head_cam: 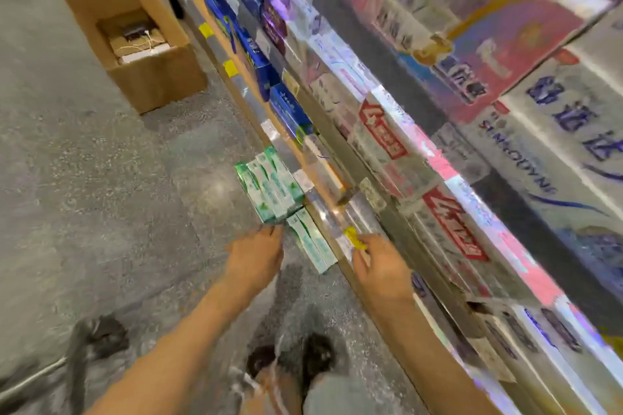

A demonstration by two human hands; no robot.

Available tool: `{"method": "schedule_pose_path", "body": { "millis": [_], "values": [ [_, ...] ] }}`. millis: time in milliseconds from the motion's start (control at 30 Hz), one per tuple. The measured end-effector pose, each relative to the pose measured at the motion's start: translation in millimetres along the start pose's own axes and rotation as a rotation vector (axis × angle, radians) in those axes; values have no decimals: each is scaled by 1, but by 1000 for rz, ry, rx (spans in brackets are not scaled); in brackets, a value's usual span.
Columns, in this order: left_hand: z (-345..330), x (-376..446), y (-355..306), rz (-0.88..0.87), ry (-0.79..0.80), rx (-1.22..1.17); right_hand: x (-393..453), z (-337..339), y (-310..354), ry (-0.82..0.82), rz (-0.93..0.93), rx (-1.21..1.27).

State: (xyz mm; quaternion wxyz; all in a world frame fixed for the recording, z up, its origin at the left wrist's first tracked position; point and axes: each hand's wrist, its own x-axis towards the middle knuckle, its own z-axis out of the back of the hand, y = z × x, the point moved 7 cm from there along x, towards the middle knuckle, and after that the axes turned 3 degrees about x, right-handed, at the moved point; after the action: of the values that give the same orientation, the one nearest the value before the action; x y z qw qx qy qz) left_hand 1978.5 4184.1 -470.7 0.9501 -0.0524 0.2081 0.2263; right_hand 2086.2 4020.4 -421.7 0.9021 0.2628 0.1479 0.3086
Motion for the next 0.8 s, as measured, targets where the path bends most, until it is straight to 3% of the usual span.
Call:
{"method": "schedule_pose_path", "body": {
  "millis": [100,233,467,533,633,800],
  "values": [
    [-91,87,-9,-80,54,101,43,-92,-57,86,-138,12],
    [-201,193,-36,-317,68,367,91,-231,-132,258,-145,25],
    [-313,296,-74,-693,49,605,127,-382,-228,471,-173,-317],
    [-330,308,-71,-755,9,658,126,-403,-236,306,-131,-461],
    [-329,311,-69,-852,-231,659,128,-428,-246,115,-222,-482],
    [-332,307,-68,-867,-420,584,142,-433,-243,94,-311,-357]
  ]
}}
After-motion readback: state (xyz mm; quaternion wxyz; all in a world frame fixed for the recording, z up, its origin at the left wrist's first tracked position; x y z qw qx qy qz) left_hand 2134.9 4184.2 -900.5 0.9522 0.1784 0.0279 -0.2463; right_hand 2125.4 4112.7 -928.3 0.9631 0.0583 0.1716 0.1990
